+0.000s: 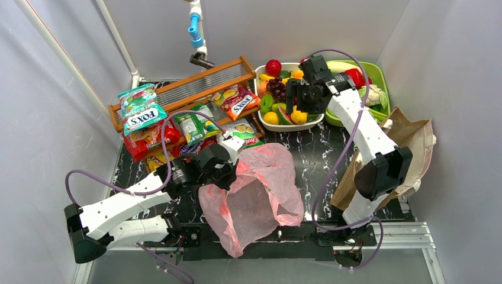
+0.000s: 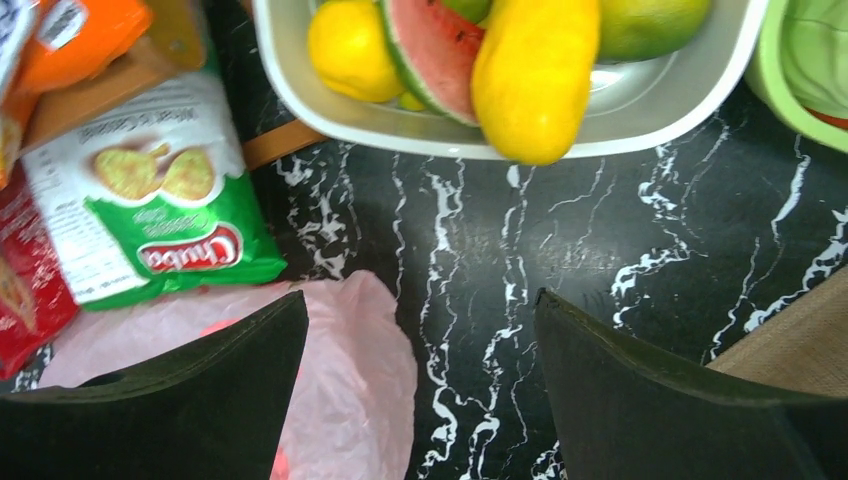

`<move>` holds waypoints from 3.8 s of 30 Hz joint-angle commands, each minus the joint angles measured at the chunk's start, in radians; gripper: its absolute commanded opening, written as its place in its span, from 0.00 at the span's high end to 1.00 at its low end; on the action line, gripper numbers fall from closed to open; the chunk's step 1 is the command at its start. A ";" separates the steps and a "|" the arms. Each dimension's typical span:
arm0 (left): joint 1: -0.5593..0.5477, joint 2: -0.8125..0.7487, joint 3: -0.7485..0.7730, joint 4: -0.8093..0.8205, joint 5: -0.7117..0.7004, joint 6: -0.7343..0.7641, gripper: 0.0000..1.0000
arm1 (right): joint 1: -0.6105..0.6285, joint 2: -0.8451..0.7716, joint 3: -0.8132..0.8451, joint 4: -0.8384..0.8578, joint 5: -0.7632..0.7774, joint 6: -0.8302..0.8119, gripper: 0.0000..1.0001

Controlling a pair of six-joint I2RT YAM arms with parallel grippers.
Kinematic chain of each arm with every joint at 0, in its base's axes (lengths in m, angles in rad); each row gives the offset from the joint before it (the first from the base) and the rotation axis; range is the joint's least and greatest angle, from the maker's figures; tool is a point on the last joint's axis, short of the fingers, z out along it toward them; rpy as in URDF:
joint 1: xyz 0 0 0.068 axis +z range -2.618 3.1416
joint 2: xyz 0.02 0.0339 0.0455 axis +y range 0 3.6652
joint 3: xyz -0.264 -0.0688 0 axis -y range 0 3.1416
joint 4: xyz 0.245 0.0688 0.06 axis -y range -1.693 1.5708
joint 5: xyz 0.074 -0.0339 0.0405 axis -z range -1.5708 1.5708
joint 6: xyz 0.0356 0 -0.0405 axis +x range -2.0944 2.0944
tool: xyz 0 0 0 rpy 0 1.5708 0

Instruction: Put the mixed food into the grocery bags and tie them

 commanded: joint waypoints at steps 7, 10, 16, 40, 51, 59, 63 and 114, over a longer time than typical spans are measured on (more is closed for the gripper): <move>0.015 -0.010 0.001 0.010 0.015 0.016 1.00 | -0.078 0.147 0.071 -0.016 0.020 -0.031 0.08; 0.015 -0.003 0.003 0.008 0.013 0.017 1.00 | -0.097 0.189 0.087 -0.001 -0.014 -0.027 0.07; 0.015 -0.003 0.005 0.005 0.003 0.019 1.00 | -0.144 0.276 0.132 0.005 -0.075 0.000 0.07; 0.015 -0.002 0.004 0.003 0.001 0.020 1.00 | -0.171 0.376 0.172 0.004 -0.166 -0.007 0.48; 0.032 0.023 0.024 0.031 0.018 -0.056 1.00 | -0.171 0.167 0.088 0.011 -0.274 -0.002 0.62; 0.032 0.194 0.214 -0.030 0.018 -0.156 1.00 | -0.171 0.004 0.056 0.014 -0.342 0.012 0.70; 0.032 0.254 0.277 -0.039 0.031 -0.202 1.00 | -0.172 -0.100 0.022 0.017 -0.375 0.023 0.79; 0.032 0.547 0.682 -0.211 0.002 -0.411 1.00 | -0.120 -0.831 -0.595 -0.111 -0.662 0.087 0.99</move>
